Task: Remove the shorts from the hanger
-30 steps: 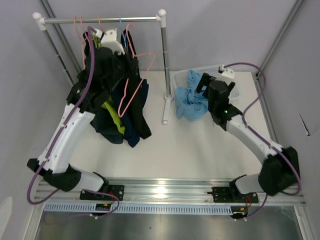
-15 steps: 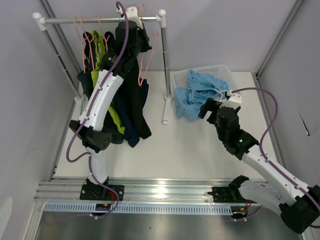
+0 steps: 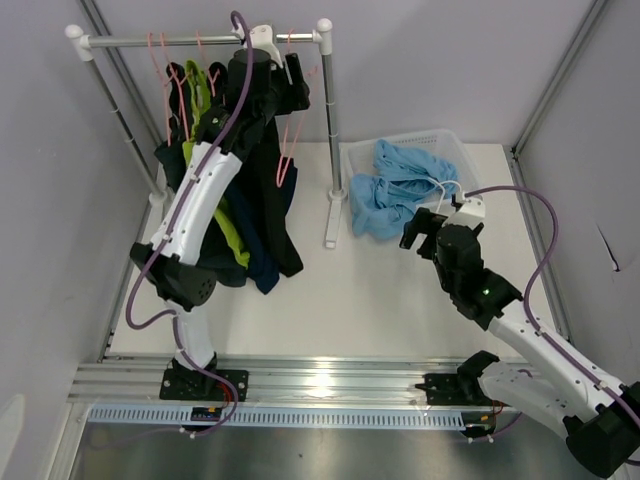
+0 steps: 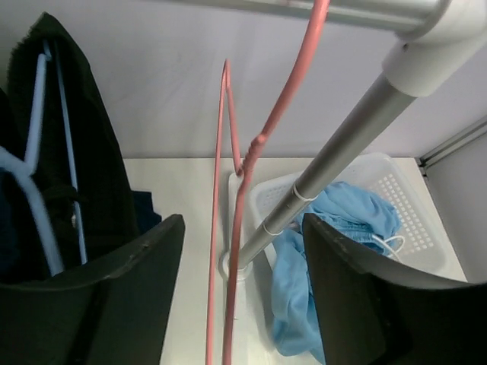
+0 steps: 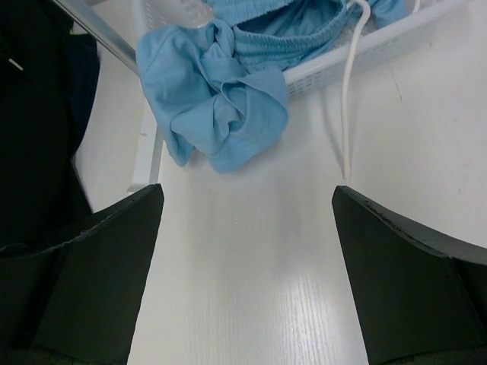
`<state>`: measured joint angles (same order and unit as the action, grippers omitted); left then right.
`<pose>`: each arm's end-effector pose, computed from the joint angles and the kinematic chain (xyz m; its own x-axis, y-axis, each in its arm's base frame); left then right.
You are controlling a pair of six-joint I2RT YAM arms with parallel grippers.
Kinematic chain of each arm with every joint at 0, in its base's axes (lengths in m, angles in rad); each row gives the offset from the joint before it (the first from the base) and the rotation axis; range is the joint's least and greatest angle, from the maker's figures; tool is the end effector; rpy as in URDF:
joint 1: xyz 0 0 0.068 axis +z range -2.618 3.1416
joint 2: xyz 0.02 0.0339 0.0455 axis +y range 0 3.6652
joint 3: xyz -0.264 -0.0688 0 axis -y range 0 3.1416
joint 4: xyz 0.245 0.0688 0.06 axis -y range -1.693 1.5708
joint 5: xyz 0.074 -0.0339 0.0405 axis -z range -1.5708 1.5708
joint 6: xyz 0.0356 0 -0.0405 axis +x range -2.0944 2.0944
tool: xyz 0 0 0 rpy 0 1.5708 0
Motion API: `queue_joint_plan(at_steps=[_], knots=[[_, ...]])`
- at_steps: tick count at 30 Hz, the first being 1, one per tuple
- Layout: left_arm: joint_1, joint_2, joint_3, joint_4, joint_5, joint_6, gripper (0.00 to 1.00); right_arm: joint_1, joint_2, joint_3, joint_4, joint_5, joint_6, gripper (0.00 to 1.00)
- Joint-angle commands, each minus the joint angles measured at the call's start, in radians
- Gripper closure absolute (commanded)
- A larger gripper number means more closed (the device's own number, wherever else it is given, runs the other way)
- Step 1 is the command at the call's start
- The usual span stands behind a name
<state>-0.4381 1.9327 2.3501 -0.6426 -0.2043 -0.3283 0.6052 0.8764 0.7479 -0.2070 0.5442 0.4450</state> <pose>0.3827 -0.1713 0.4903 -0.2676 -0.2233 -0.9373 0.1585 0.9493 -0.2714 0.1753 0.0988 0.3101 -0.2809 0.2535 -0.9257 0.0401 0.9667 0.2526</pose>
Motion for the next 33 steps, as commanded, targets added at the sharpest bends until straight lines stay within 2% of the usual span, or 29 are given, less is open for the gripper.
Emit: queue_joint_plan(at_steps=[1, 5, 10, 15, 27, 32, 33], knots=[[0.004, -0.129, 0.003, -0.006, 0.003, 0.037, 0.22, 0.015, 0.001, -0.008, 0.023, -0.001, 0.024, 0.01], [0.024, -0.21, -0.024, 0.007, -0.049, 0.06, 0.17, 0.031, 0.001, -0.016, 0.015, 0.005, 0.031, 0.01], [0.09, -0.23, -0.051, -0.011, -0.07, 0.058, 0.17, 0.047, -0.013, -0.027, -0.005, 0.026, 0.035, 0.01], [0.131, -0.238, -0.164, 0.021, -0.069, 0.057, 0.17, 0.05, -0.031, -0.03, -0.025, 0.042, 0.034, 0.01], [0.151, -0.106, -0.176, 0.044, -0.049, 0.037, 0.24, 0.051, -0.06, -0.038, -0.074, 0.068, 0.032, 0.01], [0.16, -0.061, -0.167, 0.043, -0.058, 0.031, 0.33, 0.051, -0.062, -0.045, -0.081, 0.073, 0.031, 0.01], [0.162, -0.052, -0.169, 0.044, -0.06, 0.026, 0.52, 0.051, -0.062, -0.045, -0.08, 0.072, 0.031, 0.01]])
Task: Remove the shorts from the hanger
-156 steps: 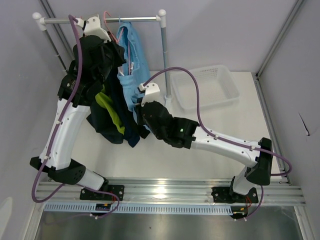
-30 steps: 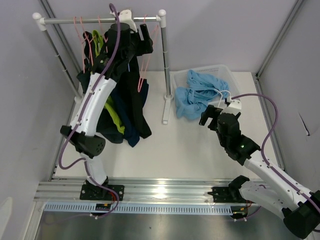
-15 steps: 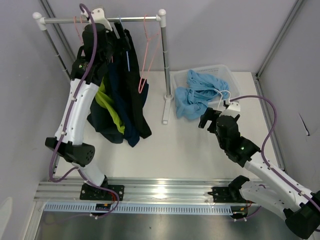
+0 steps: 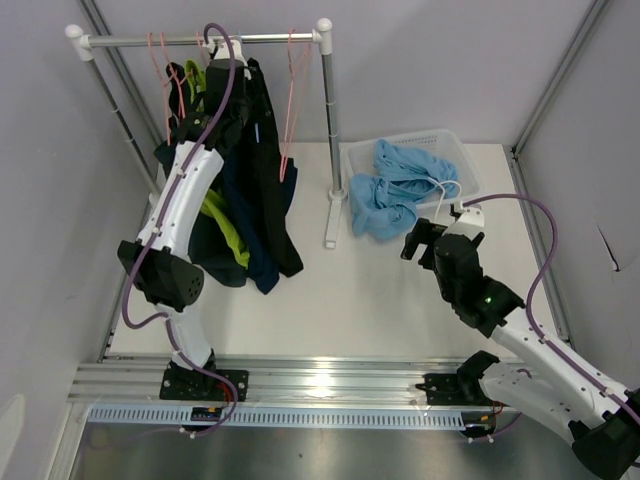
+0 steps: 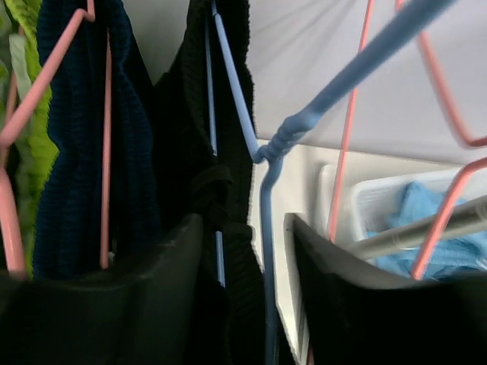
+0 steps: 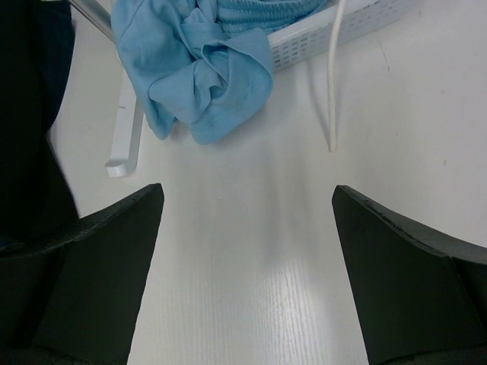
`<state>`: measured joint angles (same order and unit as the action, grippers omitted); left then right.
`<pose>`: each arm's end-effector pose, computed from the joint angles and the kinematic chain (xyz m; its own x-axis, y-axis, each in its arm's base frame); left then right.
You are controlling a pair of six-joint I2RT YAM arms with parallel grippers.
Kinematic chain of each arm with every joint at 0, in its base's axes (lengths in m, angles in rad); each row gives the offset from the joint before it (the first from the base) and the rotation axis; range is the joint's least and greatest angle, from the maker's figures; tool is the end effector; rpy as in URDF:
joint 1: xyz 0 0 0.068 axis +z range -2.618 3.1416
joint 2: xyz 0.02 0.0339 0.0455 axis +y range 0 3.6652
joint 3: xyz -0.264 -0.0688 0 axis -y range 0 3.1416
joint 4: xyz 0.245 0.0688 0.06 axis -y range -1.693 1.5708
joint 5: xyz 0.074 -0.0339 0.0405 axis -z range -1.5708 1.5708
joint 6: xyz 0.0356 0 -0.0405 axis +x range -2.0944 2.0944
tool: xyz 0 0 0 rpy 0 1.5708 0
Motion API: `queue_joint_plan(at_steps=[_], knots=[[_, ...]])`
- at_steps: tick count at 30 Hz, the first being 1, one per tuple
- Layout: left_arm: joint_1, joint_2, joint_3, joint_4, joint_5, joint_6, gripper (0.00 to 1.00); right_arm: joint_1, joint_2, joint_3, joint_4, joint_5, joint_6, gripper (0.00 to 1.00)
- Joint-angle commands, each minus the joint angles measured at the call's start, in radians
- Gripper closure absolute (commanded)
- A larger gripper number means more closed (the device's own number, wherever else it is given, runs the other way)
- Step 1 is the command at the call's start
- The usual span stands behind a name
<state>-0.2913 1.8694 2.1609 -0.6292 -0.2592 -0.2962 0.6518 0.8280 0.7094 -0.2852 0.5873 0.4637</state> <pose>0.4024 -0.1111 0.4578 -0.3170 -0.1995 -0.9272 -0.0487 0.9798 -0.1942 0.1607 0.0978 0.2978 -0.3241 0.2211 -0.9198 0.0504 0.9750 0.2166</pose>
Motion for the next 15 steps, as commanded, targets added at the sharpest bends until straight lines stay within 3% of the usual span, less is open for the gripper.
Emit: queue_joint_plan(at_steps=[1, 3, 4, 10, 15], knots=[[0.017, 0.016, 0.02, 0.031, -0.003, -0.009, 0.68, 0.006, -0.013, -0.008, 0.0, 0.029, 0.01, 0.0], [0.018, 0.025, 0.042, 0.026, -0.011, -0.015, 0.93, 0.006, -0.01, -0.013, 0.003, 0.029, 0.009, 0.01], [0.017, 0.028, 0.043, 0.02, -0.012, -0.018, 1.0, 0.005, -0.007, -0.013, 0.004, 0.028, 0.01, 0.0], [0.017, -0.004, 0.103, -0.003, 0.007, -0.012, 1.0, 0.009, 0.013, -0.018, 0.037, 0.008, 0.003, 0.01], [0.015, -0.021, 0.278, -0.081, 0.037, -0.021, 1.0, 0.103, 0.055, 0.085, 0.134, -0.011, -0.094, 0.02]])
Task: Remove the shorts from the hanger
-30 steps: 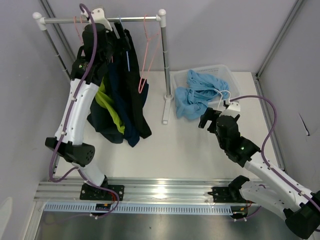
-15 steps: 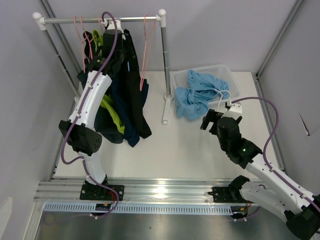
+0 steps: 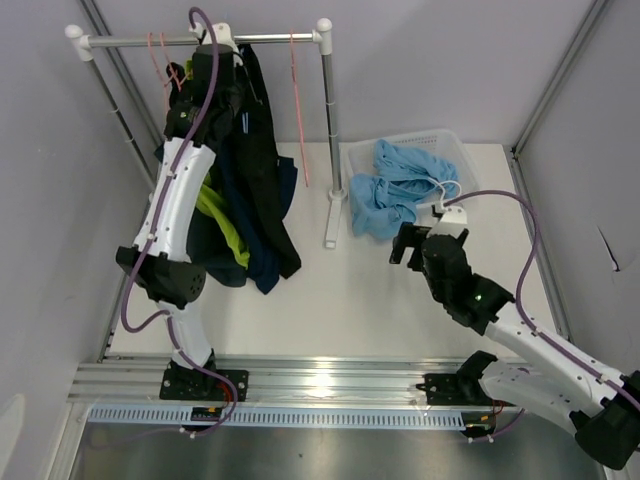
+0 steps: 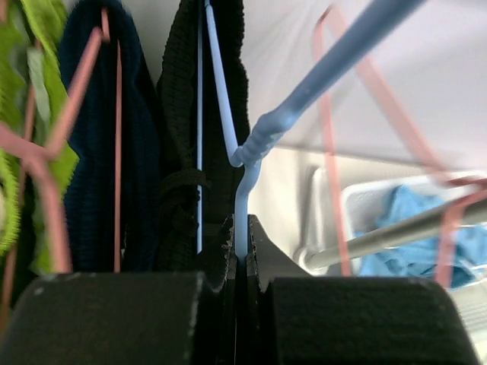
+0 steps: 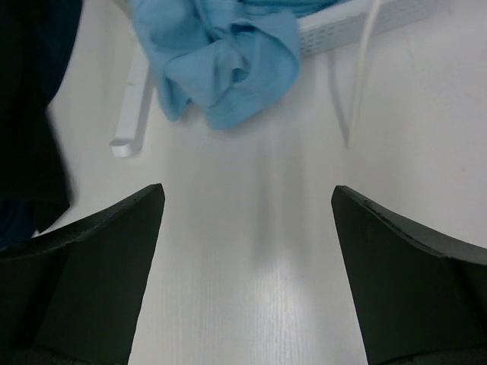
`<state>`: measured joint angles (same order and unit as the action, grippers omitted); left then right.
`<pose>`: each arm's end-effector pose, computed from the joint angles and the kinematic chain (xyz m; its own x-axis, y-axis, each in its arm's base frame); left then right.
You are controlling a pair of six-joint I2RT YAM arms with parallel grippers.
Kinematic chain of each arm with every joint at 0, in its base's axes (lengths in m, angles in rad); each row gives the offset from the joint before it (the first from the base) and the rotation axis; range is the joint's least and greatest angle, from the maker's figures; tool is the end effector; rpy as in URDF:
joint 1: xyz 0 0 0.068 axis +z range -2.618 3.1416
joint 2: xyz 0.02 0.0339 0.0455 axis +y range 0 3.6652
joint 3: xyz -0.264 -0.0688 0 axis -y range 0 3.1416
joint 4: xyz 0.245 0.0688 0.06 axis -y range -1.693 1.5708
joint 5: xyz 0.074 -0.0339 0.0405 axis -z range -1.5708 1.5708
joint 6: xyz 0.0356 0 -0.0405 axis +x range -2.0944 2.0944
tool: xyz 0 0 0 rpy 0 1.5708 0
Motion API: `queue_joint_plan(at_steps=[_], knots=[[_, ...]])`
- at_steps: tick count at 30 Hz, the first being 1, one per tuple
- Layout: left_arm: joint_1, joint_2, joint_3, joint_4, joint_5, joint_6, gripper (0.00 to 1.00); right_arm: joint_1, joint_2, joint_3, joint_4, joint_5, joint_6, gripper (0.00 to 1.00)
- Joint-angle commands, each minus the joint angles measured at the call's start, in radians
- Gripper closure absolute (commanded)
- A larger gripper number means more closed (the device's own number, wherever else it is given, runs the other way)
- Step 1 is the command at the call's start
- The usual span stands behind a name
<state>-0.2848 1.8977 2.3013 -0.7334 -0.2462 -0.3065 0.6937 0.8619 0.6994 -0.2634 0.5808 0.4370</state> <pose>0.3952 -0.1066 0.4798 -0.3118 -0.2136 -0.9258 -0.0450 0.9766 -0.2102 0.1617 0.1091 0.2906 -0.3514 0.1679 -0.9210 -0.0018 0.9837 0.1800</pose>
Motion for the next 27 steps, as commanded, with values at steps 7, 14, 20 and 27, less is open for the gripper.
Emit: queue_joint_plan(at_steps=[7, 14, 20, 27], knots=[[0.006, -0.132, 0.142, 0.02, 0.044, -0.025, 1.0, 0.328, 0.287, 0.433, 0.237, 0.065, -0.222, 0.01], [-0.016, -0.255, -0.065, 0.086, 0.082, -0.083, 1.0, 0.561, 0.65, 0.855, 0.339, 0.12, -0.389, 0.01], [-0.019, -0.31, -0.095, 0.049, 0.117, -0.094, 1.0, 0.679, 0.949, 1.174, 0.337, 0.258, -0.533, 0.01], [-0.019, -0.442, -0.167, 0.008, 0.177, -0.069, 1.0, 0.711, 1.103, 1.276, 0.365, 0.381, -0.572, 0.05]])
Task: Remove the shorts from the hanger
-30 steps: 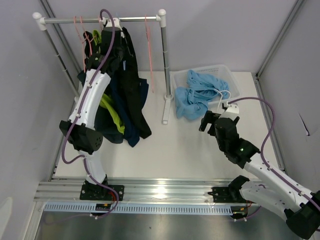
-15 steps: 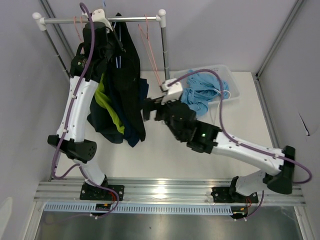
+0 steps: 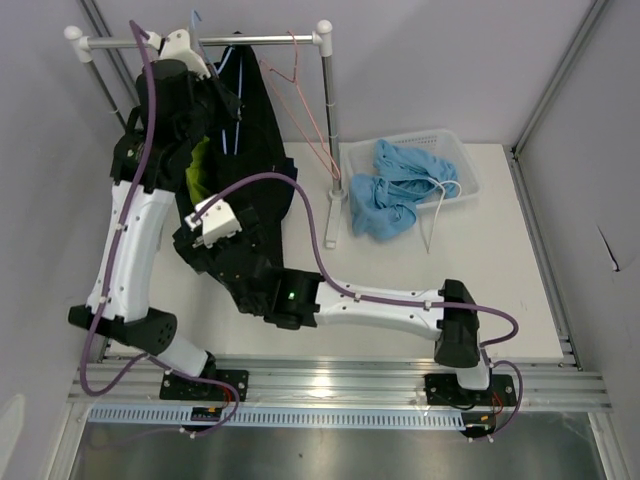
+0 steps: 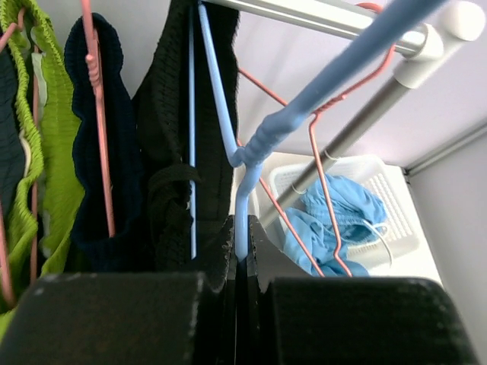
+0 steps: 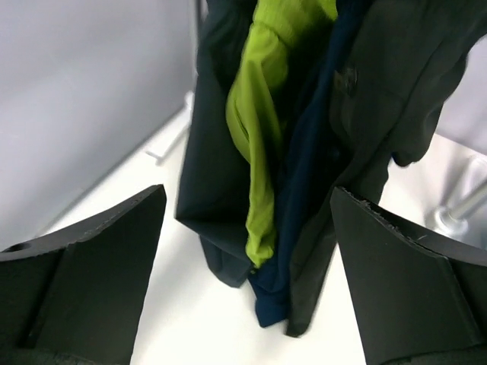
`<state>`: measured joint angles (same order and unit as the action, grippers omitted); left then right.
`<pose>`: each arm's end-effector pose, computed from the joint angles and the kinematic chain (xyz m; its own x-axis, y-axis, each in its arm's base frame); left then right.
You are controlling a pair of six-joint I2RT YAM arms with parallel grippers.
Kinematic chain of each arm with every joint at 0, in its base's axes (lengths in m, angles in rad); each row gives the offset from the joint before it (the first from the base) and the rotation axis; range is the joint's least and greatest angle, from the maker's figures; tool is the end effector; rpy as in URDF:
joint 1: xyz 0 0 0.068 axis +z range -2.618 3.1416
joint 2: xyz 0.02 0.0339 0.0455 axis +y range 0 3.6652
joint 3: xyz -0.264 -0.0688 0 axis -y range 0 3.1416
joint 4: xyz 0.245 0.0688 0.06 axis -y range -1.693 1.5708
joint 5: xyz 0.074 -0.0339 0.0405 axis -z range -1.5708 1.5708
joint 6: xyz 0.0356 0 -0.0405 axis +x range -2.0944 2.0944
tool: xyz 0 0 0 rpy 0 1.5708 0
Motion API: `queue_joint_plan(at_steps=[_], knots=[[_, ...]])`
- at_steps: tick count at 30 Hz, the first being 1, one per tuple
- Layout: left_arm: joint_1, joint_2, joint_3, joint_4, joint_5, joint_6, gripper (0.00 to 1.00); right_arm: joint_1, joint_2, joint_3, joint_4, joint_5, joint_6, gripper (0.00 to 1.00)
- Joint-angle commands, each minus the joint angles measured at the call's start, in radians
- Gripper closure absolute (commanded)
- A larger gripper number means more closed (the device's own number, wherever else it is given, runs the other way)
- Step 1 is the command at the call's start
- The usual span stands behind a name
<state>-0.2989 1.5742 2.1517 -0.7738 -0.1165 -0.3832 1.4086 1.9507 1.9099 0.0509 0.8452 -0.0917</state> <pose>0.2886 -0.0846 0.5402 -0.2415 -0.3142 -0.9181 0.1005 0.9330 -0.3457 0.1010 0.4524 0.4096 0.0505 -0.0675 -0.9964 -0.5317 0.8428 -0.0840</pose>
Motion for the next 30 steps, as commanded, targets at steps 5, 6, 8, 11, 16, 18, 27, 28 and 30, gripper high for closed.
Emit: queue_joint_plan(at_steps=[5, 6, 8, 11, 16, 18, 27, 28, 30], knots=[[-0.005, -0.226, -0.064, 0.027, 0.052, 0.015, 1.0, -0.002, 0.053, 0.054, 0.064, 0.178, -0.036, 0.18], [-0.005, -0.239, -0.072, 0.027, 0.052, 0.015, 1.0, 0.0, 0.051, 0.045, 0.072, 0.184, -0.033, 0.4], [-0.003, -0.27, -0.093, 0.028, 0.054, 0.015, 1.0, 0.001, 0.047, 0.018, 0.079, 0.186, -0.025, 0.58], [-0.003, -0.293, -0.105, 0.022, 0.049, 0.014, 1.0, 0.012, 0.039, -0.005, 0.081, 0.207, -0.016, 0.77], [-0.003, -0.306, -0.141, 0.051, 0.026, 0.023, 1.0, 0.062, -0.019, -0.101, 0.161, 0.213, -0.046, 1.0], [-0.003, -0.293, -0.135, 0.06, 0.017, 0.027, 1.0, 0.084, -0.056, -0.175, 0.239, 0.207, -0.075, 1.0], [0.003, -0.177, 0.054, -0.01, -0.025, 0.072, 1.0, 0.254, -0.185, -0.35, 0.293, 0.377, -0.122, 0.59], [0.001, -0.177, 0.031, -0.004, -0.026, 0.07, 1.0, 0.26, -0.185, -0.35, 0.296, 0.385, -0.125, 0.19], [0.003, -0.2, 0.004, 0.024, -0.026, 0.064, 1.0, 0.285, -0.217, -0.354, 0.334, 0.413, -0.176, 0.01]])
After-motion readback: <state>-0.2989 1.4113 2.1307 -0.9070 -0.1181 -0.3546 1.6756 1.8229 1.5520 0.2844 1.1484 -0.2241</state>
